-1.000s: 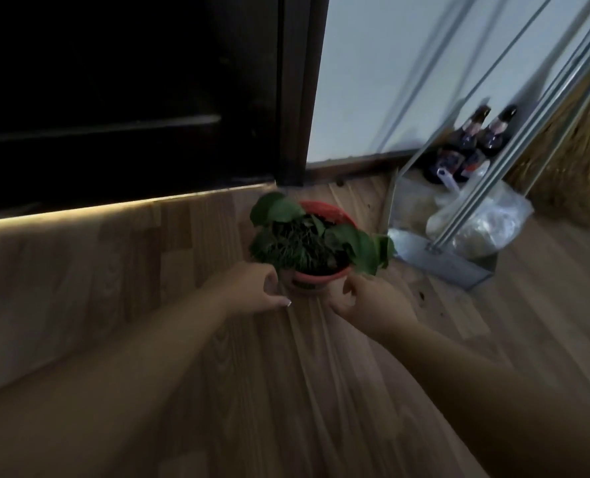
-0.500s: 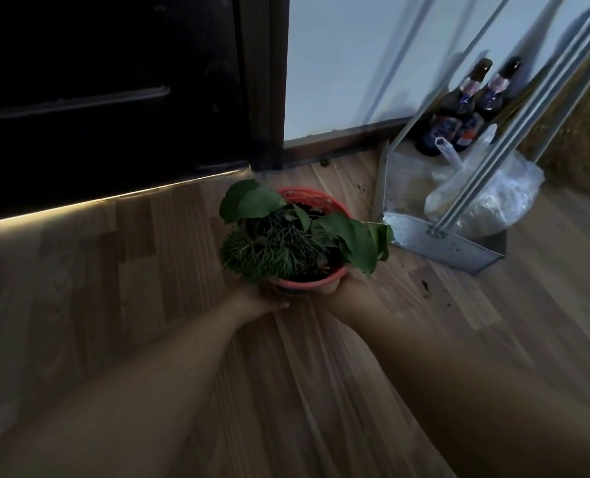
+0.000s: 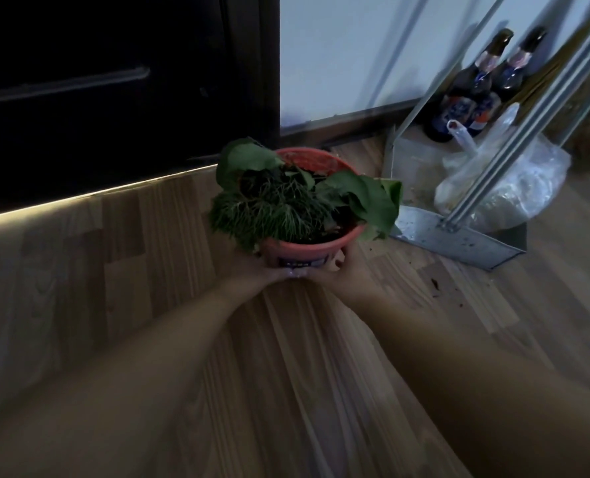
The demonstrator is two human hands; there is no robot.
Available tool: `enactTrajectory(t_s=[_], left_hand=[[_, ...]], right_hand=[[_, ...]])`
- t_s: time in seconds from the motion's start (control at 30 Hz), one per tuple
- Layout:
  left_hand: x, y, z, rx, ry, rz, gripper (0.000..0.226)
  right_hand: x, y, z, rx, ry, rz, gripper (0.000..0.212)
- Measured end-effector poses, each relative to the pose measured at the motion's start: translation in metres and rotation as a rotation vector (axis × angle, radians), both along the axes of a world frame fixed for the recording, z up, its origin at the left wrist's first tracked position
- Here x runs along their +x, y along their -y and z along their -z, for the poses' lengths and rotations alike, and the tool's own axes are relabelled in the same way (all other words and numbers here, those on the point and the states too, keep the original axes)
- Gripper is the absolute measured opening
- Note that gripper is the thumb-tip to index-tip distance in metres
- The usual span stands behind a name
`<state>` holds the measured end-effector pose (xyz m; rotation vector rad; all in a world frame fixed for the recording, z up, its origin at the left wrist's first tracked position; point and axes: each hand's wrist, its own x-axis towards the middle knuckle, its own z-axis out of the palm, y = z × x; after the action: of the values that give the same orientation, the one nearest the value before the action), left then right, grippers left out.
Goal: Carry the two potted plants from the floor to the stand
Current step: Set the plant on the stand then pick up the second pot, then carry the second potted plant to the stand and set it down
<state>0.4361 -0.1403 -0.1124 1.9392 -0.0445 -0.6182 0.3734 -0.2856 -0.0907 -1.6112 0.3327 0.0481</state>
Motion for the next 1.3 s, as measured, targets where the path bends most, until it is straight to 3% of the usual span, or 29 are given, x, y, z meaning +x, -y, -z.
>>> enactTrajectory(t_s=[0.1,0.27,0.37,0.5,0.57,0.63,0.7,0.77,0.83,0.9,1.03,1.13,1.3], left_hand=[[-0.001,0.009,-0.030,-0.154,0.123,-0.105,0.083],[0.004,0.020,-0.087,-0.394,0.263,-0.127,0.081],[0.012,0.026,-0.128,-0.560,0.291,-0.103,0.091],[0.016,0.027,-0.181,-0.830,0.187,-0.160,0.039],[0.016,0.029,-0.205,-0.904,0.195,-0.161,0.028],[0.013,0.033,-0.233,-0.999,0.176,-0.198,0.062],[0.007,0.036,-0.265,-1.115,0.154,-0.252,0.101],[0.004,0.039,-0.297,-1.224,0.167,-0.273,0.101],[0.000,0.041,-0.336,-1.313,0.171,-0.293,0.088],[0.000,0.040,-0.382,-1.347,0.180,-0.299,0.081],[0.002,0.046,-0.492,-1.324,0.239,-0.269,0.066],[-0.004,0.059,-0.574,-1.336,0.258,-0.236,0.061],[-0.012,0.079,-0.721,-1.348,0.273,-0.198,0.066]], right_hand=[[0.005,0.007,-0.010,0.081,0.066,0.050,0.090],[0.017,0.007,-0.060,0.229,0.133,0.123,0.064],[0.024,0.008,-0.105,0.292,0.226,0.146,0.065],[0.031,0.008,-0.165,0.349,0.345,0.146,0.061],[0.033,0.006,-0.194,0.365,0.420,0.132,0.067],[0.033,0.000,-0.222,0.386,0.442,0.142,0.078],[0.035,-0.006,-0.249,0.346,0.470,0.160,0.069],[0.037,-0.008,-0.280,0.301,0.524,0.135,0.049],[0.038,-0.011,-0.316,0.351,0.566,0.106,0.044],[0.039,-0.013,-0.359,0.416,0.599,0.095,0.048],[0.039,-0.021,-0.466,0.596,0.529,0.126,0.081],[0.036,-0.026,-0.547,0.760,0.528,0.077,0.059],[0.034,-0.018,-0.693,0.831,0.560,0.103,0.071]])
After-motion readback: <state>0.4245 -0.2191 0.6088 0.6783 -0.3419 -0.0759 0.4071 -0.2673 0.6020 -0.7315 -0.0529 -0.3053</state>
